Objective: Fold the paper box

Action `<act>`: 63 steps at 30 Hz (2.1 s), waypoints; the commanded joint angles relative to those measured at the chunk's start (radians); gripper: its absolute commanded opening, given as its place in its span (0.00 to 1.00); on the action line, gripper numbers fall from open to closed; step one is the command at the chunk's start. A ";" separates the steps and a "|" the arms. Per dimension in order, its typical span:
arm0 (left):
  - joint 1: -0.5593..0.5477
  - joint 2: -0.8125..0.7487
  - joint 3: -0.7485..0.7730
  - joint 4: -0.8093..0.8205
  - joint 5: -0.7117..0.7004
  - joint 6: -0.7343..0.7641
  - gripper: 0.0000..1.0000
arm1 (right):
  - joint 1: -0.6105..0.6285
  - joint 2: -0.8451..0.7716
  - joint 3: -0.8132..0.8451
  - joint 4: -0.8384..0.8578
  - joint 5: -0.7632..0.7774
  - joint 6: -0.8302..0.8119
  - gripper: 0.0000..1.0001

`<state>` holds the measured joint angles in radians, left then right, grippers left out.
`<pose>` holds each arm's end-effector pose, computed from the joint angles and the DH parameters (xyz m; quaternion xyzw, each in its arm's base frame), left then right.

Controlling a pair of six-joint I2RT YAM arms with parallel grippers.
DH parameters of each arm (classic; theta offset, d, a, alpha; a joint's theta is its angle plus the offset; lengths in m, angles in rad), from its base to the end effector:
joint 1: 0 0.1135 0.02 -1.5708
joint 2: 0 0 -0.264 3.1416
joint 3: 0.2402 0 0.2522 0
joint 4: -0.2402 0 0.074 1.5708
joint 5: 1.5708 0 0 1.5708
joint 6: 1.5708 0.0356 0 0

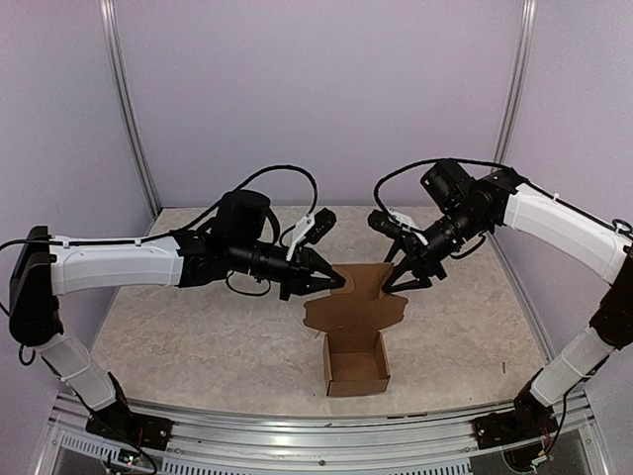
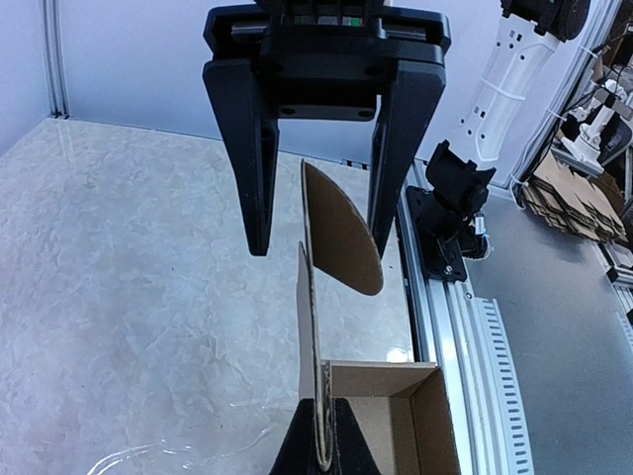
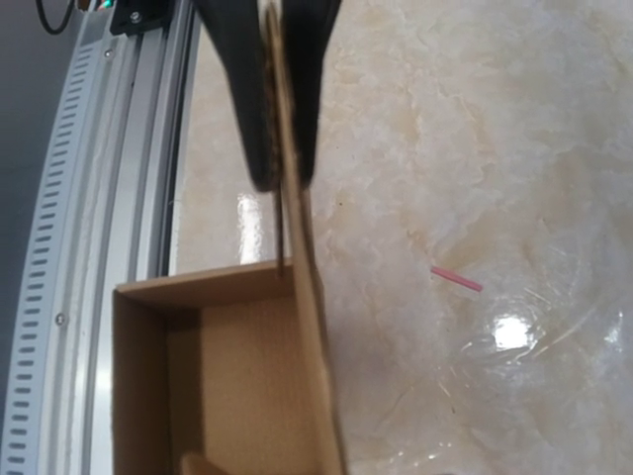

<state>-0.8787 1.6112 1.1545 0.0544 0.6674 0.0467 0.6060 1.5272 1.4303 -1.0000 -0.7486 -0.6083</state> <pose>0.2197 -0.2995 0.2832 0.5135 0.6246 -0.4605 0.3663 0.2359 0.1929 0.3242 -0.5867 0.6941 0.3552 0.2189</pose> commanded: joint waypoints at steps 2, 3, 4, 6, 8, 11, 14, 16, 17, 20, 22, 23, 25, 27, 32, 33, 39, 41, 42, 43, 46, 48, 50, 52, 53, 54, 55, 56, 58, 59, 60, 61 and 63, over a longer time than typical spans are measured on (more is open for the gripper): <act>-0.019 0.022 0.033 -0.015 0.040 0.016 0.00 | 0.012 -0.012 0.010 0.044 -0.037 0.001 0.48; -0.019 0.027 0.036 -0.017 0.045 0.016 0.00 | 0.013 -0.015 0.010 0.045 -0.037 0.001 0.48; -0.020 0.031 0.039 -0.018 0.048 0.016 0.00 | 0.012 -0.016 0.011 0.047 -0.037 0.001 0.47; -0.021 0.035 0.040 -0.016 0.050 0.018 0.00 | 0.012 -0.017 0.013 0.049 -0.038 0.001 0.46; -0.021 0.038 0.042 -0.016 0.050 0.018 0.00 | 0.012 -0.013 0.014 0.049 -0.040 0.002 0.40; -0.021 0.038 0.042 -0.016 0.045 0.020 0.00 | 0.012 -0.001 0.023 0.042 -0.037 0.003 0.28; -0.020 0.034 0.038 -0.015 0.043 0.022 0.00 | 0.012 0.007 0.033 0.026 -0.028 0.000 0.18; -0.019 0.032 0.035 -0.015 0.043 0.024 0.00 | 0.012 0.005 0.034 0.023 -0.015 -0.004 0.12; -0.017 0.031 0.033 -0.014 0.043 0.024 0.00 | 0.012 0.004 0.035 0.023 -0.007 -0.004 0.10; -0.016 0.029 0.028 -0.014 0.041 0.027 0.00 | 0.012 0.002 0.040 0.015 0.010 -0.006 0.03; -0.013 0.029 0.024 -0.012 0.039 0.027 0.00 | 0.012 0.001 0.050 0.006 0.015 -0.009 0.00; -0.012 0.029 0.022 -0.011 0.036 0.026 0.00 | 0.012 0.000 0.056 0.003 0.015 -0.012 0.00; -0.011 0.028 0.017 -0.005 0.034 0.026 0.00 | 0.012 -0.002 0.059 0.000 0.014 -0.016 0.00; -0.011 0.027 0.014 -0.004 0.032 0.027 0.00 | 0.012 -0.001 0.065 -0.003 0.013 -0.015 0.00; -0.011 0.029 0.012 -0.005 0.031 0.030 0.00 | 0.012 0.010 0.078 -0.014 0.012 -0.014 0.00; -0.011 0.029 0.010 -0.004 0.029 0.030 0.00 | 0.012 0.012 0.081 -0.018 0.012 -0.016 0.00; -0.011 0.035 0.012 -0.009 0.020 0.038 0.03 | 0.012 0.021 0.085 -0.018 0.007 -0.018 0.00; -0.012 0.040 0.019 -0.017 0.018 0.042 0.06 | 0.012 0.023 0.088 -0.017 0.000 -0.016 0.00; -0.014 0.043 0.022 -0.021 0.018 0.044 0.07 | 0.012 0.024 0.089 -0.018 -0.002 -0.015 0.00; -0.014 0.046 0.025 -0.024 0.020 0.045 0.08 | 0.012 0.025 0.090 -0.018 -0.003 -0.014 0.00; -0.017 0.051 0.033 -0.029 0.023 0.047 0.08 | 0.012 0.026 0.090 -0.016 -0.004 -0.015 0.00; -0.017 0.053 0.039 -0.033 0.027 0.049 0.08 | 0.012 0.028 0.088 -0.016 -0.007 -0.014 0.00; -0.018 0.058 0.044 -0.034 0.028 0.049 0.08 | 0.012 0.029 0.088 -0.014 -0.008 -0.013 0.00; -0.019 0.063 0.050 -0.036 0.029 0.049 0.10 | 0.012 0.028 0.090 -0.013 -0.008 -0.011 0.00; -0.020 0.067 0.052 -0.037 0.031 0.051 0.09 | 0.012 0.027 0.090 -0.012 -0.005 -0.010 0.00; -0.019 0.069 0.056 -0.039 0.033 0.051 0.07 | 0.012 0.028 0.090 -0.012 -0.002 -0.011 0.00; -0.019 0.071 0.059 -0.041 0.035 0.053 0.05 | 0.012 0.027 0.090 -0.011 0.000 -0.011 0.00; -0.020 0.073 0.063 -0.043 0.036 0.054 0.03 | 0.012 0.026 0.090 -0.011 0.001 -0.011 0.00; -0.019 0.075 0.063 -0.042 0.038 0.058 0.00 | 0.012 0.025 0.090 -0.010 0.005 -0.008 0.00; -0.020 0.074 0.063 -0.042 0.036 0.059 0.00 | 0.012 0.024 0.088 -0.012 0.007 -0.008 0.00; -0.019 0.073 0.063 -0.042 0.036 0.062 0.00 | 0.012 0.023 0.089 -0.013 0.011 -0.006 0.00; -0.020 0.072 0.063 -0.042 0.033 0.065 0.00 | 0.012 0.023 0.088 -0.015 0.018 -0.006 0.00; -0.019 0.069 0.062 -0.043 0.029 0.069 0.00 | 0.012 0.023 0.093 -0.022 0.033 -0.006 0.00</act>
<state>-0.8825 1.6638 1.1961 0.0452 0.6807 0.0959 0.6106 1.5486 1.4883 -1.0492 -0.7227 -0.6239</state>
